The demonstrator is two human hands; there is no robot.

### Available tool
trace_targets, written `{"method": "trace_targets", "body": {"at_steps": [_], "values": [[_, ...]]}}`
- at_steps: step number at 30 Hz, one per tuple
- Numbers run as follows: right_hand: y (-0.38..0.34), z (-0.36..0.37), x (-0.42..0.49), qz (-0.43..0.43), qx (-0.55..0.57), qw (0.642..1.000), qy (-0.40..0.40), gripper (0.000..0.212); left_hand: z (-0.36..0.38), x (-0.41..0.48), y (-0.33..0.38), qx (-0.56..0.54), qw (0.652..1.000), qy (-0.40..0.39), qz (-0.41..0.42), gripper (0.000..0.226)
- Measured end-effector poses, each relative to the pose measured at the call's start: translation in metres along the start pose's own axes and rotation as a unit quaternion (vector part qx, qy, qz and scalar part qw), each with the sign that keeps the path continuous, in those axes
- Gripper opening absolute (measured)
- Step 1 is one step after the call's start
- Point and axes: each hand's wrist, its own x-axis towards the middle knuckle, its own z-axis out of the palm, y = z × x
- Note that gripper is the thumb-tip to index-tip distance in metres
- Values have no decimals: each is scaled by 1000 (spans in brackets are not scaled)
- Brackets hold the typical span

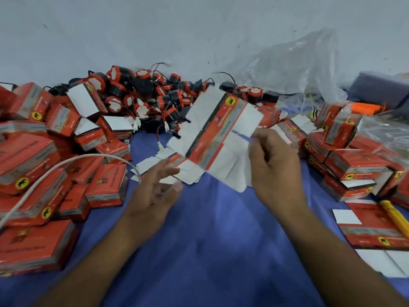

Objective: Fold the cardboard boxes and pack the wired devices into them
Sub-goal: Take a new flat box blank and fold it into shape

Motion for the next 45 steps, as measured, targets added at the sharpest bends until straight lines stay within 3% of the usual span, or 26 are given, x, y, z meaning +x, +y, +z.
{"method": "trace_targets", "body": {"at_steps": [3,5,9,13,16,19,22,25,27,29,31,35,39,45], "values": [[-6,30,-24,117,51,975,-179,23,-2,2,0,-145,987,60,-35,46],[-1,42,-39,182,57,953,-237,19,-4,5,0,-202,975,74,-48,44],[-2,56,-51,174,-20,960,-218,53,0,0,0,-128,988,92,-8,39],[-21,68,-47,287,258,890,-245,62,16,-14,7,-149,988,-5,24,45],[-22,67,-45,227,278,906,-223,74,16,-16,20,-243,968,-59,4,53],[-19,60,-45,144,291,897,-299,80,5,-13,25,-292,953,-80,-26,46],[-20,53,-45,116,276,891,-342,90,2,-13,26,-211,973,-96,-16,52],[-17,47,-45,95,270,894,-346,93,1,-14,26,-120,985,-120,18,77],[-17,45,-43,89,276,894,-343,91,1,-13,27,-60,990,-122,41,93],[-19,42,-38,124,325,878,-327,81,2,-13,28,-11,992,-105,73,95],[-22,40,-34,136,358,868,-316,70,5,-14,29,13,991,-84,101,90],[-26,34,-36,64,292,909,-291,73,6,-15,30,26,987,-85,132,92],[-27,32,-39,27,279,912,-299,70,9,-14,32,22,987,-88,135,108],[-21,27,-26,129,342,864,-346,95,13,-11,23,51,977,-121,166,110]]}}
